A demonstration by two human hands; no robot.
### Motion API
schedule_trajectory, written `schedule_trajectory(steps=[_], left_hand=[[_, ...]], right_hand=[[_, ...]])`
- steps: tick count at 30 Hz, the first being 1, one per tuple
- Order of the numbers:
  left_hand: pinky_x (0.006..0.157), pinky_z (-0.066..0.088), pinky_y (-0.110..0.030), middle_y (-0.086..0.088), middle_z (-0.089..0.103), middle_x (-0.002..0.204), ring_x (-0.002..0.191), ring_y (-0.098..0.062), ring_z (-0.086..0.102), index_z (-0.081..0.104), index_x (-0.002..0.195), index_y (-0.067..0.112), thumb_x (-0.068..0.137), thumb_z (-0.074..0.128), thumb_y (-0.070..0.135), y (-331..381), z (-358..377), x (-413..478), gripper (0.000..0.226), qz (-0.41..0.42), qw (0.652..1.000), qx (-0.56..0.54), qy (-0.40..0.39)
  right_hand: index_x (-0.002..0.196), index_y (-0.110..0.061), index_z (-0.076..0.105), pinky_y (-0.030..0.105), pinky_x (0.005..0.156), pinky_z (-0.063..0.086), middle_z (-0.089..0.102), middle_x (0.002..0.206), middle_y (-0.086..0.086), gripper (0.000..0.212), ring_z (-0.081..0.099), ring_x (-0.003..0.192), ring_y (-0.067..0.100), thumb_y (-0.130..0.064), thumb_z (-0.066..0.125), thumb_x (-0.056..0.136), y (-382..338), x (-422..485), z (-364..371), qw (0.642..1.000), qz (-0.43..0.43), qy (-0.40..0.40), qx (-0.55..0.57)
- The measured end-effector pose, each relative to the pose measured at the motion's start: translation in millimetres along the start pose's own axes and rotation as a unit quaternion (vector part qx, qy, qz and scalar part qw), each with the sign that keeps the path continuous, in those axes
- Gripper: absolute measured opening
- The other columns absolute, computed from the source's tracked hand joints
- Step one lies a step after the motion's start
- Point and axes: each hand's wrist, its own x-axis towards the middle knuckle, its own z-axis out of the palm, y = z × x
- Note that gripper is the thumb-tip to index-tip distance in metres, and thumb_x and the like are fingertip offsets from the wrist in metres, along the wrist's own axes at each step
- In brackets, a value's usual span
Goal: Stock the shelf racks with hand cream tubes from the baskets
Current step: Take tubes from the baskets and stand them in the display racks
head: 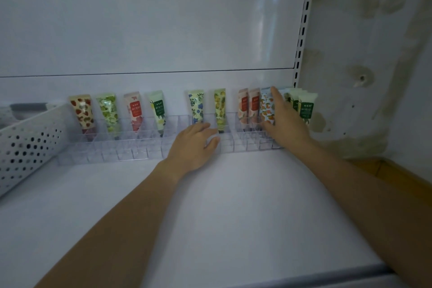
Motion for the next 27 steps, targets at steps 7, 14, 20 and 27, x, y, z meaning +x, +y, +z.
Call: schedule_trajectory(steps=[7, 14, 20, 27], left_hand=[[0.108, 0.028, -0.033, -0.008, 0.042, 0.143, 0.132, -0.024, 0.036, 0.048, 0.133, 0.013, 0.097, 0.04, 0.027, 11.2, -13.7, 0.6, 0.039, -0.025, 0.998, -0.015, 0.048], [0.098, 0.039, -0.038, -0.007, 0.052, 0.127, 0.121, -0.024, 0.044, 0.054, 0.123, 0.012, 0.095, 0.042, 0.023, -32.5, -128.1, 0.9, 0.032, -0.026, 0.991, 0.061, 0.112], [0.09, 0.039, -0.028, -0.005, 0.056, 0.122, 0.105, -0.016, 0.051, 0.058, 0.117, 0.015, 0.094, 0.045, 0.02, -139.1, -237.1, -61.1, 0.027, -0.114, 0.983, 0.123, 0.081], [0.082, 0.038, -0.022, -0.003, 0.061, 0.115, 0.091, -0.01, 0.05, 0.061, 0.113, 0.014, 0.089, 0.056, 0.017, -262.5, -288.1, -129.0, 0.024, -0.192, 0.969, 0.15, -0.027]], right_hand=[[0.148, -0.01, 0.018, 0.05, 0.103, 0.028, 0.022, 0.146, 0.026, 0.072, 0.026, 0.13, 0.042, -0.02, 0.058, 0.088, -26.6, -8.6, -10.3, 0.983, -0.059, 0.147, -0.097], [0.137, -0.006, 0.042, 0.049, 0.094, 0.038, 0.034, 0.138, 0.027, 0.056, 0.039, 0.12, 0.042, -0.011, 0.062, 0.085, -124.4, -1.0, 6.6, 0.97, -0.224, 0.097, 0.011], [0.142, -0.017, 0.035, 0.03, 0.098, 0.029, 0.027, 0.141, 0.015, 0.053, 0.031, 0.125, 0.026, -0.021, 0.053, 0.092, -262.9, 10.0, 43.4, 0.938, -0.32, -0.005, 0.129], [0.143, -0.025, 0.029, 0.022, 0.088, 0.031, 0.04, 0.134, 0.007, 0.054, 0.043, 0.114, 0.015, -0.032, 0.05, 0.094, -395.4, 18.6, 86.7, 0.907, -0.335, -0.205, 0.154]])
